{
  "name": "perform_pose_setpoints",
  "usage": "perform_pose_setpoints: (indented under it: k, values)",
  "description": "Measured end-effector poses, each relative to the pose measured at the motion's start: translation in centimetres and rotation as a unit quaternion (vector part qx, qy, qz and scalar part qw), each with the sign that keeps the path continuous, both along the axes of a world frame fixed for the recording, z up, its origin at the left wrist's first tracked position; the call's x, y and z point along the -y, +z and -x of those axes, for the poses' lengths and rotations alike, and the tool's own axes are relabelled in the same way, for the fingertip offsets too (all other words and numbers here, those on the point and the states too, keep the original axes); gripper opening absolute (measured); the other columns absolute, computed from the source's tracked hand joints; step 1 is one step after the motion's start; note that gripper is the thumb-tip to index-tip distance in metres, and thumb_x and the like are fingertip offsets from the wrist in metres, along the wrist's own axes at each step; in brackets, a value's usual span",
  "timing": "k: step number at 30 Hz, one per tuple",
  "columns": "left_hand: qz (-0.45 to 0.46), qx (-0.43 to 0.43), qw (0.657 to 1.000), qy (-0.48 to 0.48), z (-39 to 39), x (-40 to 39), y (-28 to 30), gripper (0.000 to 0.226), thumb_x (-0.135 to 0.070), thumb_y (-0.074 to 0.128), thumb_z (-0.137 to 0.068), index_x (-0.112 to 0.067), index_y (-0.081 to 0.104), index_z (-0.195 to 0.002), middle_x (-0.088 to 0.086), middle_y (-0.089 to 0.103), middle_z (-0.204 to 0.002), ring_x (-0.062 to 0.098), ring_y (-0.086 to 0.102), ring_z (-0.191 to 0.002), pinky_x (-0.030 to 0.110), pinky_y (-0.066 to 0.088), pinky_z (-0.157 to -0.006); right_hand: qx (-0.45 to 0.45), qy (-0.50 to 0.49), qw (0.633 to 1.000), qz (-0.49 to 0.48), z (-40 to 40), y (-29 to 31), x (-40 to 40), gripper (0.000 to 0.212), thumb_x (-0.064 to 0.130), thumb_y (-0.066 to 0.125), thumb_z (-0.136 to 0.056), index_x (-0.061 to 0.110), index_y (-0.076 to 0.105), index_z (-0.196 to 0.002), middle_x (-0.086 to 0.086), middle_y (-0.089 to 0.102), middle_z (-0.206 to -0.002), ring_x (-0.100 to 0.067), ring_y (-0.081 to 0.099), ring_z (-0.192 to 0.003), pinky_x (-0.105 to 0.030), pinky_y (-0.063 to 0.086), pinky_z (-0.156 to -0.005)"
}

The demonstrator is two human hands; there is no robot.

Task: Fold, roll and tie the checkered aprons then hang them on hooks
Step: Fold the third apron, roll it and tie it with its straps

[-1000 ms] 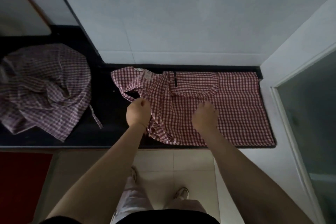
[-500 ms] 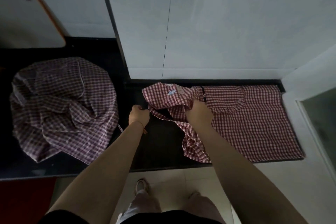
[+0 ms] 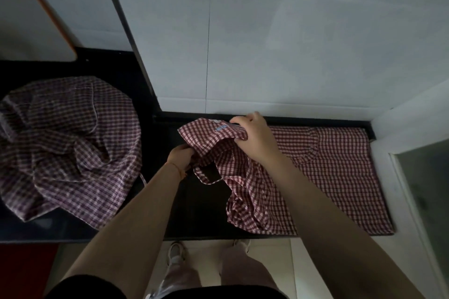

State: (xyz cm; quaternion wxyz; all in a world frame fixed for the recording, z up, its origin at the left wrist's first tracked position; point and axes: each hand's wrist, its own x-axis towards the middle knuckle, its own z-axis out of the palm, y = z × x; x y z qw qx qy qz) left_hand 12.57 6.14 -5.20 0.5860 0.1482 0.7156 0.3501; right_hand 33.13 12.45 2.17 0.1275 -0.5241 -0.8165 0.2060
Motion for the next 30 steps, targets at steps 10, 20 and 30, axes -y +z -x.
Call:
perform_pose_setpoints:
  k: [10, 20, 30]
  values:
    - [0.022, 0.003, 0.999, 0.045, 0.1, 0.2, -0.5, 0.054, -0.025, 0.066, -0.092, -0.010, 0.047, -0.140, 0.008, 0.067, -0.106, 0.020, 0.064, -0.089, 0.034, 0.044, -0.074, -0.090, -0.155, 0.983, -0.036, 0.6, 1.5, -1.3, 0.018, 0.017, 0.052, -0.100, 0.006, 0.067, -0.102, -0.006, 0.067, -0.096, -0.022, 0.062, -0.087, -0.037, 0.051, -0.076]
    - [-0.048, 0.033, 0.997, 0.045, 0.0, 0.0, 1.7, 0.015, -0.029, 0.070, -0.089, -0.015, 0.073, -0.094, 0.006, 0.075, -0.089, 0.024, 0.071, -0.084, 0.036, 0.057, -0.080, -0.049, -0.291, 0.955, 0.003, -1.4, 1.0, -2.2, 0.024, 0.006, 0.051, -0.094, 0.009, 0.070, -0.108, -0.012, 0.068, -0.108, -0.028, 0.064, -0.098, -0.032, 0.051, -0.077]
    - [-0.181, 0.116, 0.966, 0.141, 2.2, -0.8, 8.7, 0.019, -0.019, 0.060, -0.092, -0.013, 0.069, -0.076, 0.003, 0.069, -0.079, 0.018, 0.062, -0.076, 0.033, 0.050, -0.070, -0.129, -0.384, 0.913, 0.052, 1.3, 5.6, -3.2, 0.028, 0.015, 0.039, -0.101, 0.002, 0.062, -0.110, -0.011, 0.064, -0.104, -0.028, 0.059, -0.095, -0.030, 0.034, -0.071]
